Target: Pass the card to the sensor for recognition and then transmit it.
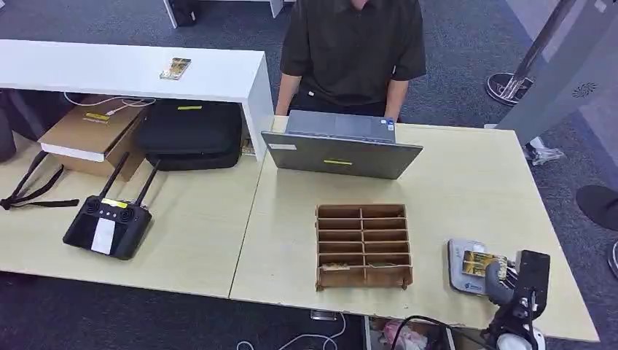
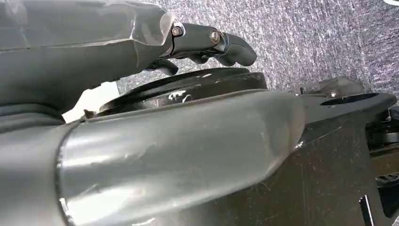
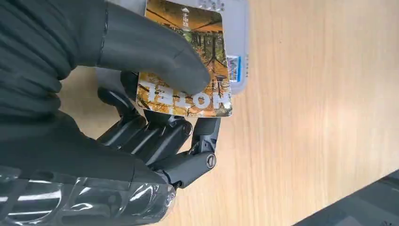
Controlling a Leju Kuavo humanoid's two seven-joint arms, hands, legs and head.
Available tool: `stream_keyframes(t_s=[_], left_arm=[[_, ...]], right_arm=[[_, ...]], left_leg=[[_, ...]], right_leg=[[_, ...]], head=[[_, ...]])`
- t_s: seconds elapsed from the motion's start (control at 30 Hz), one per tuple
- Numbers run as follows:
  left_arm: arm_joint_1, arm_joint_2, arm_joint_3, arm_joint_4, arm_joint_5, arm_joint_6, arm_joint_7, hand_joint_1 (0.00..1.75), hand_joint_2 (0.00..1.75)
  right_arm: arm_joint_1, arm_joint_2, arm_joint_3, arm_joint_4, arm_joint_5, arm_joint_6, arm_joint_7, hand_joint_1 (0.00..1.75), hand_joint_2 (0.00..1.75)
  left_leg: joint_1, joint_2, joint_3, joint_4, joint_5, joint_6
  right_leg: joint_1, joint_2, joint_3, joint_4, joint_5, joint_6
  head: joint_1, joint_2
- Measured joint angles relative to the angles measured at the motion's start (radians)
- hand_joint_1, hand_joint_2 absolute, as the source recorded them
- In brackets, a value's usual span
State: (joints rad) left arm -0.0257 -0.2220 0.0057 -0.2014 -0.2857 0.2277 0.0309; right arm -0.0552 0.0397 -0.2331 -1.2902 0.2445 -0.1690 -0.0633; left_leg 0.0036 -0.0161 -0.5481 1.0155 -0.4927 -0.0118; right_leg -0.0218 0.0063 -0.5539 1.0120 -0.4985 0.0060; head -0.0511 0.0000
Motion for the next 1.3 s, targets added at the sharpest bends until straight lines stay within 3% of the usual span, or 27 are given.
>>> stream_keyframes(t_s=[0.83, 1.07, 1.17, 1.3], left_arm=[[0.004, 0.000, 0.001, -0.002, 0.005, -0.024, -0.001, 0.00, 0.00], [0.007, 0.000, 0.008, -0.002, 0.014, -0.019, -0.032, 0.00, 0.00], [0.007, 0.000, 0.010, -0.002, 0.015, -0.020, -0.039, 0.00, 0.00], [0.006, 0.000, 0.010, -0.002, 0.013, -0.024, -0.040, 0.00, 0.00]], right_arm=[[0.023, 0.003, 0.000, 0.026, 0.019, 0.032, -0.009, 1.75, 1.75], [0.040, 0.022, 0.007, -0.080, 0.029, -0.090, -0.164, 1.71, 1.75], [0.046, 0.031, 0.024, -0.177, 0.042, -0.125, -0.183, 1.64, 1.75], [0.049, 0.032, 0.050, -0.294, 0.059, -0.140, -0.170, 1.71, 1.75]], left_leg=[[0.000, 0.000, 0.000, 0.000, 0.000, 0.000], [0.000, 0.000, 0.000, 0.000, 0.000, 0.000], [0.000, 0.000, 0.000, 0.000, 0.000, 0.000], [0.000, 0.000, -0.001, 0.000, 0.000, 0.000]], right_leg=[[0.000, 0.000, 0.000, 0.000, 0.000, 0.000], [0.000, 0.000, 0.000, 0.000, 0.000, 0.000], [0.000, 0.000, 0.000, 0.000, 0.000, 0.000], [0.000, 0.000, 0.000, 0.000, 0.000, 0.000]], head=[[0.000, 0.000], [0.000, 0.000], [0.000, 0.000], [0.000, 0.000]])
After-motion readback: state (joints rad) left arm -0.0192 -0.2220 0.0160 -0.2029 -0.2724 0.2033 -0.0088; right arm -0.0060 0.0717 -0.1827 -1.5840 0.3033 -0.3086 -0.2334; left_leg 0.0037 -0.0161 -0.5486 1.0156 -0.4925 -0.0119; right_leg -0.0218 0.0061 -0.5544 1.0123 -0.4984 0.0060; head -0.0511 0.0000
